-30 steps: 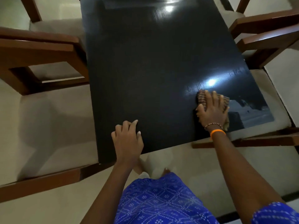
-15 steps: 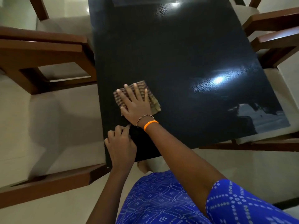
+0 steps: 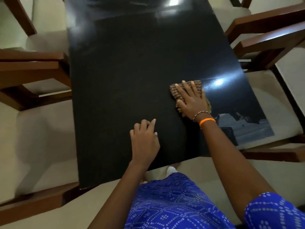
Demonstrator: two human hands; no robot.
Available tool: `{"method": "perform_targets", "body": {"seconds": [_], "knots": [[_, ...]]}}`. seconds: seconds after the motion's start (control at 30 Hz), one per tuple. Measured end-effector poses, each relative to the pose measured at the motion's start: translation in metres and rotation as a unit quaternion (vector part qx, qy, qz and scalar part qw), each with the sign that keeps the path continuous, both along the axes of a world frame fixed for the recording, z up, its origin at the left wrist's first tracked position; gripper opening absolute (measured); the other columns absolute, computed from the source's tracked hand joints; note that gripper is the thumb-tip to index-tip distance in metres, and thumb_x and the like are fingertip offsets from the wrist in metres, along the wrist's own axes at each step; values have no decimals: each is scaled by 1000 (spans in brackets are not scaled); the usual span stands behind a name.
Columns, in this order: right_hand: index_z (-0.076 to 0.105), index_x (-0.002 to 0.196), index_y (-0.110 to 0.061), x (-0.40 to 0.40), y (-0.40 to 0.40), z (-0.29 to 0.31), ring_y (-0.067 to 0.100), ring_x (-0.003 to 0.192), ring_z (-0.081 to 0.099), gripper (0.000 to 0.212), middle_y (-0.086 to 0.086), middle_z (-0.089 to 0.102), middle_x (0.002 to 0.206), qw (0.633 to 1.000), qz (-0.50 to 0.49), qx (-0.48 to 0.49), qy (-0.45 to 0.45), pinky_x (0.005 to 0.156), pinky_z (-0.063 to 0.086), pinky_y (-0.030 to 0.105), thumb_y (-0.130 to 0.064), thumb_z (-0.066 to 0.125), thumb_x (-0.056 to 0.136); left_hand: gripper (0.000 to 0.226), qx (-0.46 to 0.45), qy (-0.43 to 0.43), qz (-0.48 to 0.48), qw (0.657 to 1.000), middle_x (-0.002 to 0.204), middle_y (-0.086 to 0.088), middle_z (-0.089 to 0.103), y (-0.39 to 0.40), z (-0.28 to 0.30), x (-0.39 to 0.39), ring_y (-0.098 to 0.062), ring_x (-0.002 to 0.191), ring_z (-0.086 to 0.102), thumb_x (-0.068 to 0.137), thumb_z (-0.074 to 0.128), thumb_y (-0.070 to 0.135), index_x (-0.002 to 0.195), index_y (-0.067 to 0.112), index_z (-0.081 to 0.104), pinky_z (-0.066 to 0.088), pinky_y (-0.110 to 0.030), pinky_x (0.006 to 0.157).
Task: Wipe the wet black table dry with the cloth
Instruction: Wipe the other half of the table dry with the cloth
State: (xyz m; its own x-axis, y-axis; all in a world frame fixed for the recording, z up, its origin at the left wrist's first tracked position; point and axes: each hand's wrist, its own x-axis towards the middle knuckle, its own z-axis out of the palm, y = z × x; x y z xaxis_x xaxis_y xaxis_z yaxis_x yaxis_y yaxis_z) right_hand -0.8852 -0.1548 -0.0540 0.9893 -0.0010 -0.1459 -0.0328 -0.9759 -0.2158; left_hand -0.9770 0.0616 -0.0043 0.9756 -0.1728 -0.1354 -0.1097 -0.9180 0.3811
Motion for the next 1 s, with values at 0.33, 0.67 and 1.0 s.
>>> {"method": "perform_targets", "body": {"seconds": [0.33, 0.67, 1.0], "knots": [[19, 147, -36, 30, -151, 0, 25, 148, 2, 57, -3, 12, 159, 973, -229, 2, -7, 112, 6, 66, -33, 39, 94, 54, 24, 23, -70, 997, 121, -1, 47, -139, -5, 33, -16, 104, 44, 90, 50, 33, 140, 21, 34, 36, -30, 86], [16, 147, -40, 128, -172, 1, 25, 148, 1, 56, -4, 11, 159, 986, -166, 15, -15, 113, 10, 62, -37, 35, 94, 72, 110, 24, -36, 993, 117, 3, 50, -183, -12, 44, -17, 99, 44, 79, 56, 57, 140, 23, 35, 33, -30, 81], [18, 148, -35, 59, -182, 0, 25, 148, 0, 58, -4, 9, 160, 993, -114, 34, -8, 115, 6, 59, -37, 39, 94, 88, 158, 11, -53, 986, 116, -3, 49, -187, -14, 36, -21, 99, 44, 73, 54, 68, 142, 19, 30, 35, -33, 81]]}}
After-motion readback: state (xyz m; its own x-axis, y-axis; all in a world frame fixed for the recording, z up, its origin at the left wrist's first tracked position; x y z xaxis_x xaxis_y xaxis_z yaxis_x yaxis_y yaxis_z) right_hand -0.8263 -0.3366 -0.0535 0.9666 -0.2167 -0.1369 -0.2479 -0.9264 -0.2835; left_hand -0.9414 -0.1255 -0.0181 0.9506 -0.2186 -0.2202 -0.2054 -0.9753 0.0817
